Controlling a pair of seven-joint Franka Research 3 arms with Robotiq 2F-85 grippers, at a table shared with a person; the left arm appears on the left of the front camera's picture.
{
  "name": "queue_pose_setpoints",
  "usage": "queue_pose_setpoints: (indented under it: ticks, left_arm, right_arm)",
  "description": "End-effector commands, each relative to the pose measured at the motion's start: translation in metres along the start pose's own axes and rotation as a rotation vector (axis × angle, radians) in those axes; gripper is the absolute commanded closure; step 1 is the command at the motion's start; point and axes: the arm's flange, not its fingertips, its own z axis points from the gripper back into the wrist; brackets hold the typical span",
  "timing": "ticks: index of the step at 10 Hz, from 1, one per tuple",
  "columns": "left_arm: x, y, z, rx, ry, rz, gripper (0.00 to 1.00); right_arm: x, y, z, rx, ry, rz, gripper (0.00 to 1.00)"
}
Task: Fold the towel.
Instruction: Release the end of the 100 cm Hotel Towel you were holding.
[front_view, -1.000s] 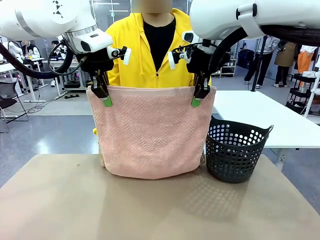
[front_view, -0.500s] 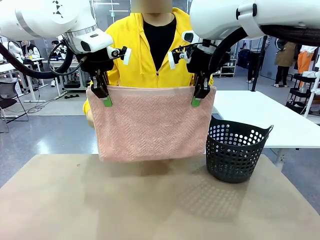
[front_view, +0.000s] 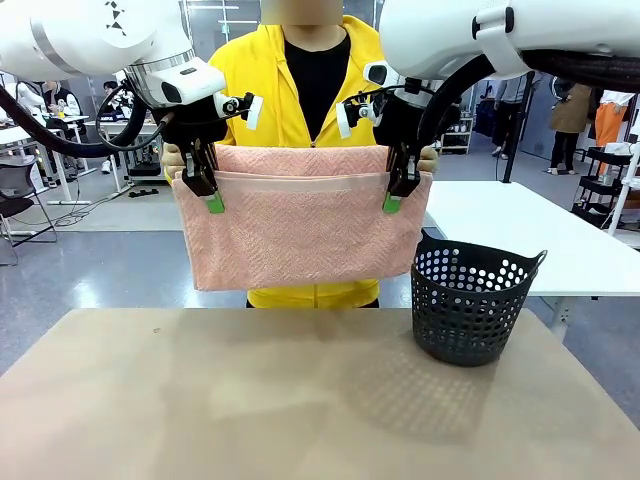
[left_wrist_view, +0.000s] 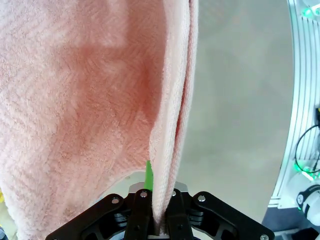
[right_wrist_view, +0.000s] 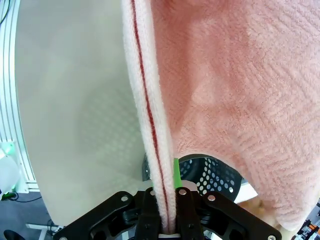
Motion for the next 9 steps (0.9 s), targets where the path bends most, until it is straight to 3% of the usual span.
queue_pose_setpoints:
  ticks: [1, 9]
  left_arm:
    - [-0.0018, 0.0004, 0.0026, 0.006, 0.003, 0.0, 1.0]
    - [-0.0018, 0.0004, 0.0026, 0.006, 0.003, 0.0, 1.0]
  right_arm:
    - [-0.0022, -0.0002, 0.0036, -0.002, 0.002, 0.01, 1.0]
    - [-0.0022, -0.0002, 0.0036, -0.002, 0.002, 0.01, 1.0]
